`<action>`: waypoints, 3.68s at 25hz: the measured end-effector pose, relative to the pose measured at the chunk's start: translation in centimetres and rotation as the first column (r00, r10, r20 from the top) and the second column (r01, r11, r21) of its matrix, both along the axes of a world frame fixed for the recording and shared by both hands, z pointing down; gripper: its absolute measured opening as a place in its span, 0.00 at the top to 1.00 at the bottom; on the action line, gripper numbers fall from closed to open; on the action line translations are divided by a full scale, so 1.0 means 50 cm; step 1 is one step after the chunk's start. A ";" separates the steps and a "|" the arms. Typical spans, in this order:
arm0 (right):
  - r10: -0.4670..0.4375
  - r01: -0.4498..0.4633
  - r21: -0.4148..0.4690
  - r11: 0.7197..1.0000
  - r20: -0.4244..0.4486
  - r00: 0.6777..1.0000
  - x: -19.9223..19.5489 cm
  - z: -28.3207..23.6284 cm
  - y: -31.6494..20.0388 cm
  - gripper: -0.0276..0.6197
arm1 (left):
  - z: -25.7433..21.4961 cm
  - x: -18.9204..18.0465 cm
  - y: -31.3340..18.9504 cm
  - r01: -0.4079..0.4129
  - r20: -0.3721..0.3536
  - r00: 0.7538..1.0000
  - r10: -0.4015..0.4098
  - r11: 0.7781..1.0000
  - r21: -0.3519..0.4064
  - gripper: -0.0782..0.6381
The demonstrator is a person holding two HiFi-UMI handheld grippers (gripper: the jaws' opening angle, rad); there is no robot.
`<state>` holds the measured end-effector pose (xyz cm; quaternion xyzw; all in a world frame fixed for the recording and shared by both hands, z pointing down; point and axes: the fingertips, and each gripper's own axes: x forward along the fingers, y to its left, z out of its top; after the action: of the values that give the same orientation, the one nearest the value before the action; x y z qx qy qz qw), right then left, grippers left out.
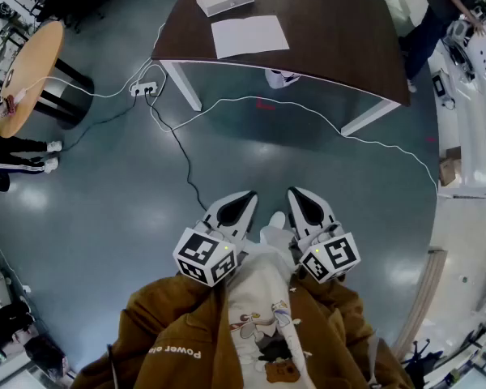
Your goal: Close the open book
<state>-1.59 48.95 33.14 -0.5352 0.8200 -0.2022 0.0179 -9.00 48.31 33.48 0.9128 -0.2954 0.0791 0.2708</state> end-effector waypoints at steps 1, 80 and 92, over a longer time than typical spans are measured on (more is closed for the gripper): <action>0.001 -0.001 0.001 1.000 -0.001 1.000 -0.003 -0.001 0.002 0.95 | -0.002 -0.002 0.001 -0.001 -0.002 1.000 0.001 1.000 0.001 0.88; -0.166 0.201 -0.158 0.967 0.209 0.964 0.363 0.132 -0.997 0.95 | 0.107 0.323 -0.982 0.160 0.099 0.984 -0.146 0.975 -0.156 0.88; -0.153 0.206 -0.224 0.953 0.230 0.961 0.330 0.174 -1.048 0.95 | 0.184 0.271 -1.062 0.198 0.054 0.980 -0.190 0.939 -0.282 0.88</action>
<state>14.93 -3.44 41.86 -0.4317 0.8275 -0.3585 0.0196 4.53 -4.76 42.67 0.8294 -0.3729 0.1059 0.4023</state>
